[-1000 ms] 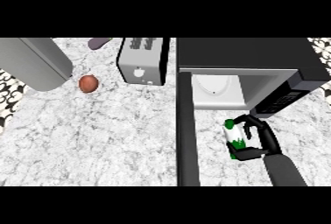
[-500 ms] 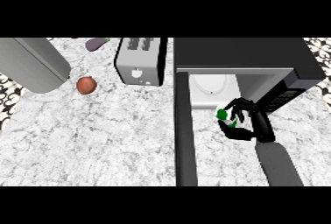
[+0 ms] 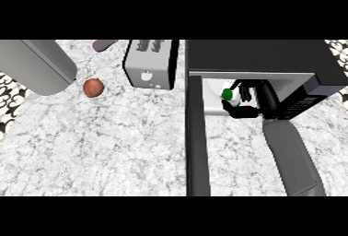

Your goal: Pick up the milk, place it into the microwave and close the microwave

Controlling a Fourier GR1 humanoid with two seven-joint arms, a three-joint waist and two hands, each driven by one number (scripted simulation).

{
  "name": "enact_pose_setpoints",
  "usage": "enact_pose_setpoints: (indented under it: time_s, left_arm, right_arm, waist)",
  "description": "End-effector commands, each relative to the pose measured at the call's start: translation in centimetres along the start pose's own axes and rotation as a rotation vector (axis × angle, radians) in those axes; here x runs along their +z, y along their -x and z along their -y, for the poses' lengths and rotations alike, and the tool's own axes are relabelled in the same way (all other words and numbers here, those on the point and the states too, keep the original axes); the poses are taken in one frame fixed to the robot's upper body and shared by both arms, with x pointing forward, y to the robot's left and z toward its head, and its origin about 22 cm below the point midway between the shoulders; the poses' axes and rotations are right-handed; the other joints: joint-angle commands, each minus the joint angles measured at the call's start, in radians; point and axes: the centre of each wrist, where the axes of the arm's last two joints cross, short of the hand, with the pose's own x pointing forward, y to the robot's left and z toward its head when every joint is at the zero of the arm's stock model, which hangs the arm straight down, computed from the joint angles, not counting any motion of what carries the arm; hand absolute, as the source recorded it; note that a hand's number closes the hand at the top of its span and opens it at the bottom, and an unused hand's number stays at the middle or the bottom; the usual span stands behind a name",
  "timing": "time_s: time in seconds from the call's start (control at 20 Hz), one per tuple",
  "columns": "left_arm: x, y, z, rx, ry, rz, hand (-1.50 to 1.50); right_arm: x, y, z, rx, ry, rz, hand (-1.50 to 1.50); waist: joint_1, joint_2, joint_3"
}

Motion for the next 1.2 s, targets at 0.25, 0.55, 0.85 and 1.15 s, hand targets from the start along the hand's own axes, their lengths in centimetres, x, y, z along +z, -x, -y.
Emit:
enact_pose_setpoints:
  time_s: [0.25,0.55,0.85,1.15]
  left_arm:
    - [-2.3,1.0,-0.9,0.015,0.038,-0.014,-1.5]
    - [-2.9,1.2,-1.6,0.023,0.072,-0.003,-1.5]
    - [-3.9,2.4,-1.7,0.006,0.085,0.0,-1.5]
    - [-4.5,2.3,-1.8,-0.004,0.147,-0.01,-1.5]
  right_arm:
    - [-4.3,0.8,0.7,0.157,0.081,-0.093,1.5]
    - [-4.5,1.5,0.5,0.193,0.276,-0.219,1.5]
    - [-5.6,1.0,0.6,0.268,0.356,-0.183,-1.5]
    - [-5.0,1.9,1.1,0.293,0.222,-0.187,-1.5]
  waist:
    - [0.023,0.016,0.002]
    - [0.061,0.035,0.004]
    - [0.078,0.044,0.004]
    - [0.084,0.042,0.005]
